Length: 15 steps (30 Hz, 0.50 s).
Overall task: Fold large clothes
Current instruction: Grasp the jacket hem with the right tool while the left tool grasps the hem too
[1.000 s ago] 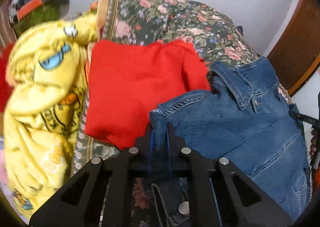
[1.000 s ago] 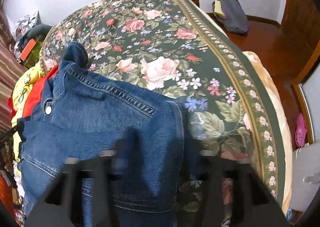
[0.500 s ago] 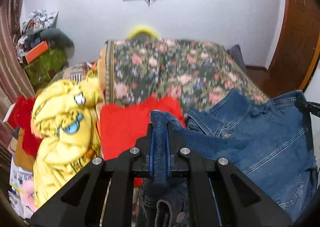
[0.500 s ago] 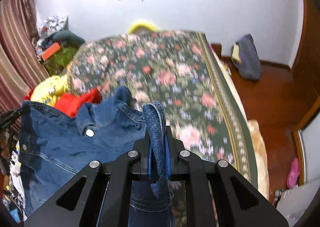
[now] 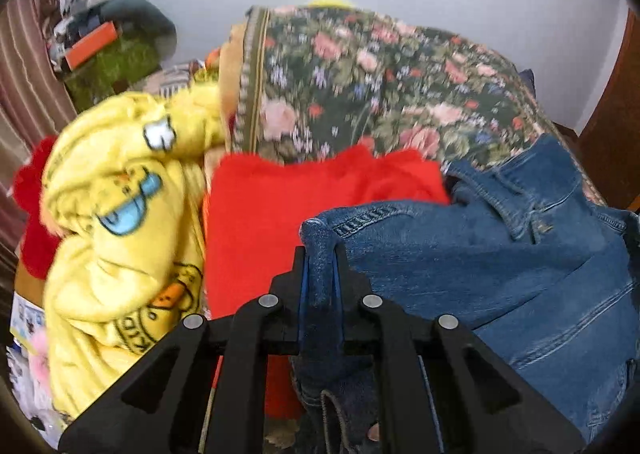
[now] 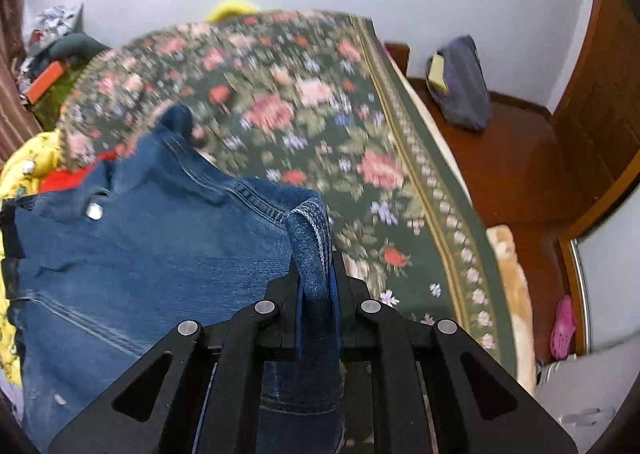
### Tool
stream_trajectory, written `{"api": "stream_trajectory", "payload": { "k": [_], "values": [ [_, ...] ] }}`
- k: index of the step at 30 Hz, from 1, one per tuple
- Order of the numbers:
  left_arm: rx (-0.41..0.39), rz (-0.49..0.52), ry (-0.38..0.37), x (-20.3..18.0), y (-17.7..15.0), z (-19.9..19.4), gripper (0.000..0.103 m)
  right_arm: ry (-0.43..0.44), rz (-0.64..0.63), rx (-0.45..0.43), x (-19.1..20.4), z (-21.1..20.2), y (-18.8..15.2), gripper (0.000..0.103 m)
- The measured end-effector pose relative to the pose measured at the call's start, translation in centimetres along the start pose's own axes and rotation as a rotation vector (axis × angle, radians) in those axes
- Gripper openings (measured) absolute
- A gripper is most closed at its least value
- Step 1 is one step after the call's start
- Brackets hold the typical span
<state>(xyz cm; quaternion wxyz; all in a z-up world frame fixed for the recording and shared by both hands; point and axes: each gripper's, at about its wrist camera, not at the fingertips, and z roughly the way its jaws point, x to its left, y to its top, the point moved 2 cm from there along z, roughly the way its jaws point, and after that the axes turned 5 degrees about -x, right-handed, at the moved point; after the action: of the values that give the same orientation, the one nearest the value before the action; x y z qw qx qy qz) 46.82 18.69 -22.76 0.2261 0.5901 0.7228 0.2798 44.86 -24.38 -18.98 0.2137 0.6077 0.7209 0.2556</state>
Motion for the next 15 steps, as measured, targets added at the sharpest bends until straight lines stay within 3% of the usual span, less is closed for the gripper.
{"api": "stream_trajectory", "payload": {
  "k": [8,15],
  "values": [
    [0.026,0.094,0.054,-1.0,-0.9,0.8,0.017,-0.061,-0.058,0.024,0.6,-0.4,-0.9,0.028],
    [0.016,0.116,0.006,-1.7,-0.9,-3.4,0.031,0.008,-0.038,0.001,1.4,-5.2,-0.8,0.036]
  ]
}}
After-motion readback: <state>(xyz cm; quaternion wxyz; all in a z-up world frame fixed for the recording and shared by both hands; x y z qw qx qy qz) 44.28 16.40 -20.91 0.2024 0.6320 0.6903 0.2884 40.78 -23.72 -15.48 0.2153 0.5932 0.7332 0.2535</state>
